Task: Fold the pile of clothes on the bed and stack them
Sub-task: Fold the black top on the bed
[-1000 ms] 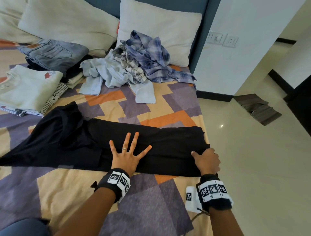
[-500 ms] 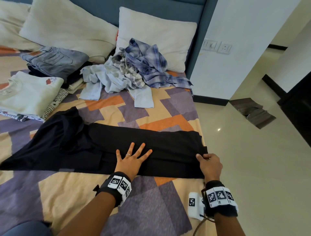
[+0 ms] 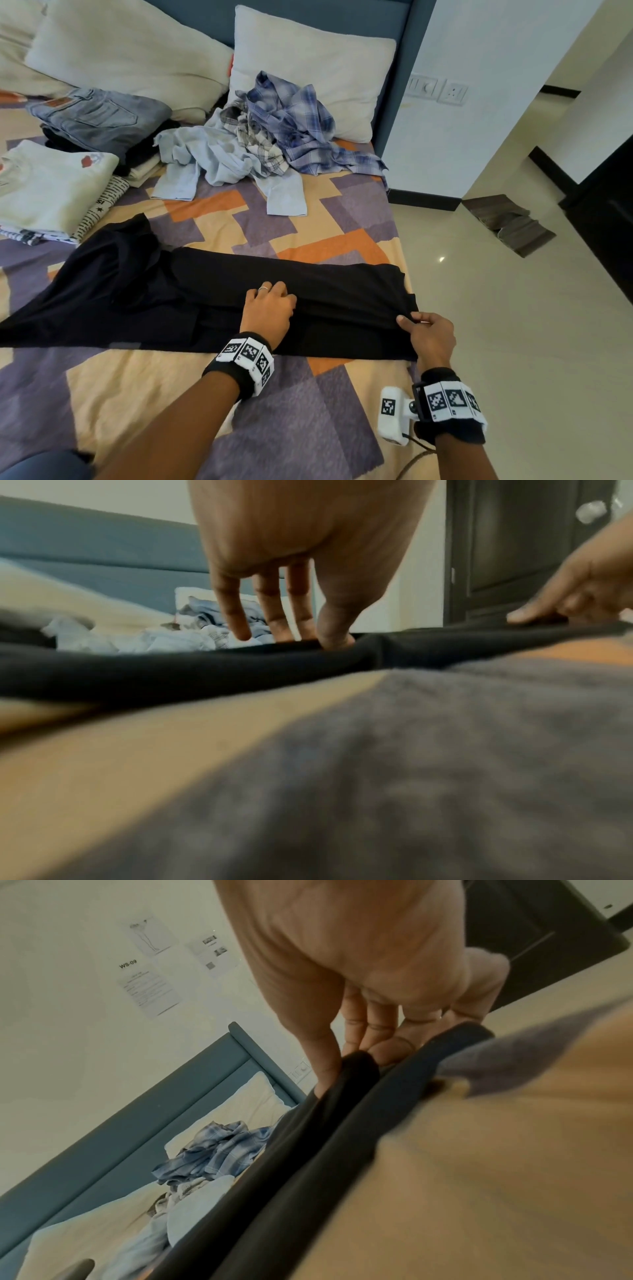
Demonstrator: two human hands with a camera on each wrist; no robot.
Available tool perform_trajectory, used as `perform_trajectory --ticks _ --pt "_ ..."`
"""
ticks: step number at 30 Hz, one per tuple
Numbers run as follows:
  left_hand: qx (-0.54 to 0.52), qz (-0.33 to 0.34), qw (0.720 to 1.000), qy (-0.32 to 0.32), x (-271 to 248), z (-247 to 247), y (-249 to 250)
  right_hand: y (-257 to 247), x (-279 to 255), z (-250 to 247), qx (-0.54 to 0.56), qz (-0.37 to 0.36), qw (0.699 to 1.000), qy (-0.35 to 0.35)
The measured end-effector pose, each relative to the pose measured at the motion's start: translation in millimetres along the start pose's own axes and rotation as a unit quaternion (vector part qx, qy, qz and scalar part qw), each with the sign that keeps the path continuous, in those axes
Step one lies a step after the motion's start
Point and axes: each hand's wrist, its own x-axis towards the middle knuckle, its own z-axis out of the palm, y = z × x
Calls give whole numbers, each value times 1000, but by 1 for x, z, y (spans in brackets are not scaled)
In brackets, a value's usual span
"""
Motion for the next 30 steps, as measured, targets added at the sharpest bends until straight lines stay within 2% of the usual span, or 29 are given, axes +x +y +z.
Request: perform_trajectory --ticks 3,5,7,10,14,16,19,22,25,28,30 --pt "-71 9 996 47 -4 0 -5 -2 7 -6 -44 -21 999 -12" --pt "-77 20 997 -2 -8 3 -7 -9 13 -8 -84 -36 996 0" --pt "-80 34 994 -70 -9 6 -7 -23 23 -6 -87 -79 993 11" --pt "-46 60 990 -117 -7 6 -1 -48 49 4 -98 -133 986 -11" --pt "31 76 983 -167 -7 5 14 -67 85 27 -187 -96 972 -108" --pt "52 73 980 -179 -7 7 21 -70 97 38 -212 -72 967 -124" --pt "44 57 980 -187 -6 6 29 -79 104 45 -203 -46 973 -104" --pt "18 44 976 -214 0 3 30 -85 113 44 -138 -3 990 -38" --pt "13 35 974 -223 1 -1 30 -84 111 43 -158 0 986 -49" --pt "22 33 974 -224 1 -1 32 -81 101 42 -243 -47 968 -45" --pt "22 29 973 -229 0 0 32 -82 86 42 -301 -136 944 -16"
